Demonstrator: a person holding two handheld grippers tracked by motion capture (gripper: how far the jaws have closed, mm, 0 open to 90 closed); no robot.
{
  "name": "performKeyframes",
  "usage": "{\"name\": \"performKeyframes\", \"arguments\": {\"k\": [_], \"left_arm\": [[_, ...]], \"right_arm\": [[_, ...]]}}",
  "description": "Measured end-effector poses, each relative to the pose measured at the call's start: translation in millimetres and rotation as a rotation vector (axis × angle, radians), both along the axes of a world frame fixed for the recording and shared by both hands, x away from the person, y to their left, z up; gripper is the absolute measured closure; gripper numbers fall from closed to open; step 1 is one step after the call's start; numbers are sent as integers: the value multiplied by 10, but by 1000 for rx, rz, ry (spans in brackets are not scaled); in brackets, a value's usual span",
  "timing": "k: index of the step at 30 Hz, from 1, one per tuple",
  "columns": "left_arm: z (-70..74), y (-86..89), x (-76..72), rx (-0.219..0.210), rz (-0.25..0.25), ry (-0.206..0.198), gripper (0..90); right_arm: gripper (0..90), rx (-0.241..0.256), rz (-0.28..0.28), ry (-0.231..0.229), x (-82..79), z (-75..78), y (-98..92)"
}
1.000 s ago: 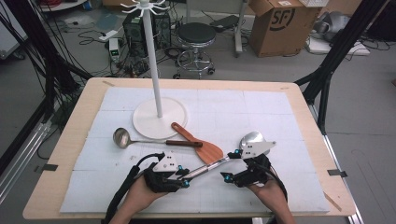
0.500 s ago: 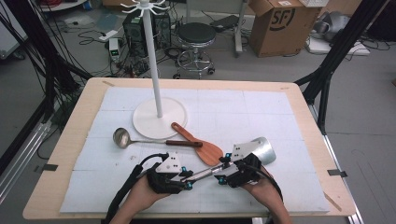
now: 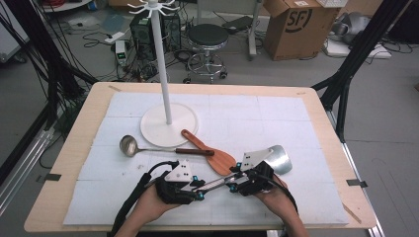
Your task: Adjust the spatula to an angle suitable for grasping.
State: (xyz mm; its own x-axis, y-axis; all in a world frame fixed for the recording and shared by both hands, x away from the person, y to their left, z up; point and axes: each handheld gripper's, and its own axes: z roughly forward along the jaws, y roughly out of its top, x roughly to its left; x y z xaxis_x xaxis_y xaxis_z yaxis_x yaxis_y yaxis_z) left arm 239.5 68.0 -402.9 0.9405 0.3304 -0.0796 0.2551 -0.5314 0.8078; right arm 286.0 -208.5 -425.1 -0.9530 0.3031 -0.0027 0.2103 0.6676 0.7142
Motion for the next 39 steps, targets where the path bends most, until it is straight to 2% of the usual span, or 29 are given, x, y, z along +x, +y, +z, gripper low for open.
{"name": "performKeyframes", "arguments": {"k": [10,15,22,24,27,39], "left_arm": [[7,9,16,-7,4,13,682],[15,44,37,-11,7,17,689],[-5,55,66,-4,3,29,690],[3,66,71,-16,4,28,690],[11,86,85,-40,2,38,689],[23,128,104,-58,3,52,637]], "right_arm": [[482,-25,29,-15,6,28,29],[553,-68,81,-6,2,76,75],[591,-86,128,-7,19,84,110],[603,-93,142,-4,26,95,114],[622,-86,168,2,37,116,108],[687,-59,239,8,14,137,110]]}}
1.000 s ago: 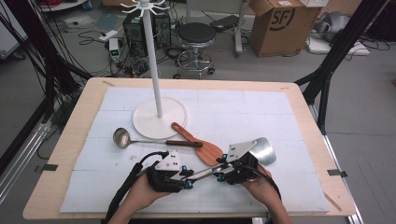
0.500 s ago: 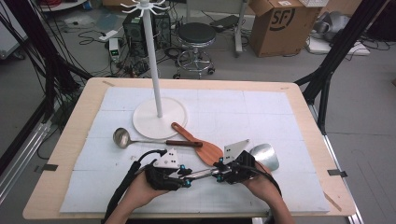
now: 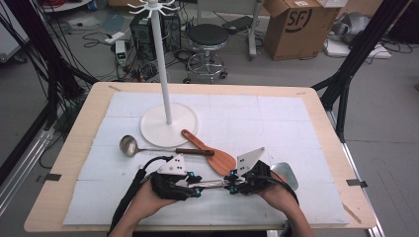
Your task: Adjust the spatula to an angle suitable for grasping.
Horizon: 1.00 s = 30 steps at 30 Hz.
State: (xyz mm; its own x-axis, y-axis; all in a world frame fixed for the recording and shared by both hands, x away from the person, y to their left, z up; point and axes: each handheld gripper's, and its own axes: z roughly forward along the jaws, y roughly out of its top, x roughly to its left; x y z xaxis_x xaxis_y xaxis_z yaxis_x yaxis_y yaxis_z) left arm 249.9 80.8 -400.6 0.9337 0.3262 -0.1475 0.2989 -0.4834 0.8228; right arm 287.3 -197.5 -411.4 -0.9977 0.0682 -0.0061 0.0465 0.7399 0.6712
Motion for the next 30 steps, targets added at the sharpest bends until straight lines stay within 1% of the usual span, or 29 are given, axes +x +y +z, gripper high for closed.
{"name": "performKeyframes", "arguments": {"k": [3,7,9,15,18,21,25,27,30], "left_arm": [[-1,8,5,2,-6,4,633],[-3,17,11,-1,-4,3,629],[-3,24,15,-5,0,7,623],[-10,34,34,-13,6,21,574],[-10,42,43,-13,4,21,560],[-7,59,49,-17,16,23,520],[-2,113,55,-33,28,28,478],[3,152,56,-42,40,26,454],[13,205,56,-60,60,26,418]], "right_arm": [[694,1,14,3,0,0,2],[705,8,33,3,3,0,4],[713,12,37,11,-3,-2,6],[736,12,61,17,-22,2,21],[737,11,59,16,-22,3,23],[740,20,57,18,-17,9,14],[743,48,40,22,-6,32,-23],[743,63,27,31,-3,45,-44],[743,72,14,30,7,55,-56]]}}
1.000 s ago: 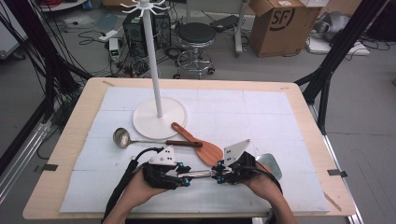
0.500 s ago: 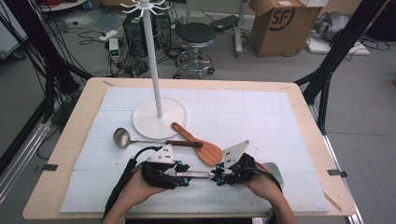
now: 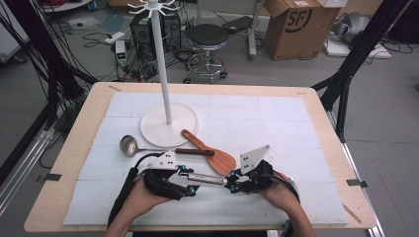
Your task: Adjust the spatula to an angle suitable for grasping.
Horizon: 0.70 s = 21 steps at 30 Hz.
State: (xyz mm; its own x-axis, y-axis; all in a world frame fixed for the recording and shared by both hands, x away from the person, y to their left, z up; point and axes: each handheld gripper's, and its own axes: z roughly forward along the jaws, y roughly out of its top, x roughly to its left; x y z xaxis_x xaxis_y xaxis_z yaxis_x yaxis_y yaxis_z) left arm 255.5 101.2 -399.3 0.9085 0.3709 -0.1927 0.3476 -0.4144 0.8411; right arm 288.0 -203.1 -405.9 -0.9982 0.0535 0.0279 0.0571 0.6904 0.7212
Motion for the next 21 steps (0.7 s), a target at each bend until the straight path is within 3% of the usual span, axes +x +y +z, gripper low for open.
{"name": "performKeyframes", "arguments": {"k": [4,13,21], "left_arm": [[13,54,1,-12,19,-11,355],[8,73,11,-22,37,-16,339],[-8,53,14,-22,37,-11,339]], "right_arm": [[742,8,-25,20,9,21,-17],[745,55,-88,53,54,136,-61],[746,120,-148,126,97,230,-59]]}}
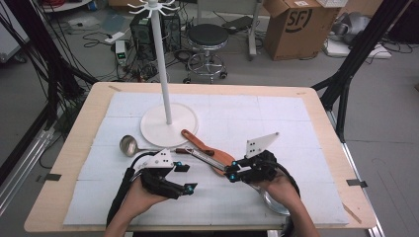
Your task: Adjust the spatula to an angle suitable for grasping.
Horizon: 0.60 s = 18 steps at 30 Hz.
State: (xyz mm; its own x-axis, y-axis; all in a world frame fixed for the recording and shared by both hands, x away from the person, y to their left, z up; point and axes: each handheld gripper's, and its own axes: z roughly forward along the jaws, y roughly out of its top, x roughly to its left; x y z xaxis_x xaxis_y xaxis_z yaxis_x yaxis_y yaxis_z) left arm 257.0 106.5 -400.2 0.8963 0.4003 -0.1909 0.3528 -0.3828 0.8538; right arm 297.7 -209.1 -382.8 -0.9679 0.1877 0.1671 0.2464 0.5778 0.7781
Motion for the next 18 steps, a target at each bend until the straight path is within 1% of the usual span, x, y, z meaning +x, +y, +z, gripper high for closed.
{"name": "performKeyframes", "arguments": {"k": [2,3,7,9,10,13,18], "left_arm": [[1,2,1,0,0,-1,340],[1,3,2,0,1,-1,340],[2,5,5,3,-1,-3,343],[1,5,5,3,-1,-3,343],[1,5,4,3,-1,-3,343],[3,7,3,0,-2,-2,343],[7,10,-1,-2,-1,-4,344]], "right_arm": [[745,16,-21,18,18,28,14],[745,18,-21,19,29,39,16],[746,52,-53,38,58,110,24],[746,78,-70,60,69,154,19],[746,93,-76,58,79,170,16],[747,133,-93,75,90,218,-2],[748,166,-114,88,108,288,-22]]}}
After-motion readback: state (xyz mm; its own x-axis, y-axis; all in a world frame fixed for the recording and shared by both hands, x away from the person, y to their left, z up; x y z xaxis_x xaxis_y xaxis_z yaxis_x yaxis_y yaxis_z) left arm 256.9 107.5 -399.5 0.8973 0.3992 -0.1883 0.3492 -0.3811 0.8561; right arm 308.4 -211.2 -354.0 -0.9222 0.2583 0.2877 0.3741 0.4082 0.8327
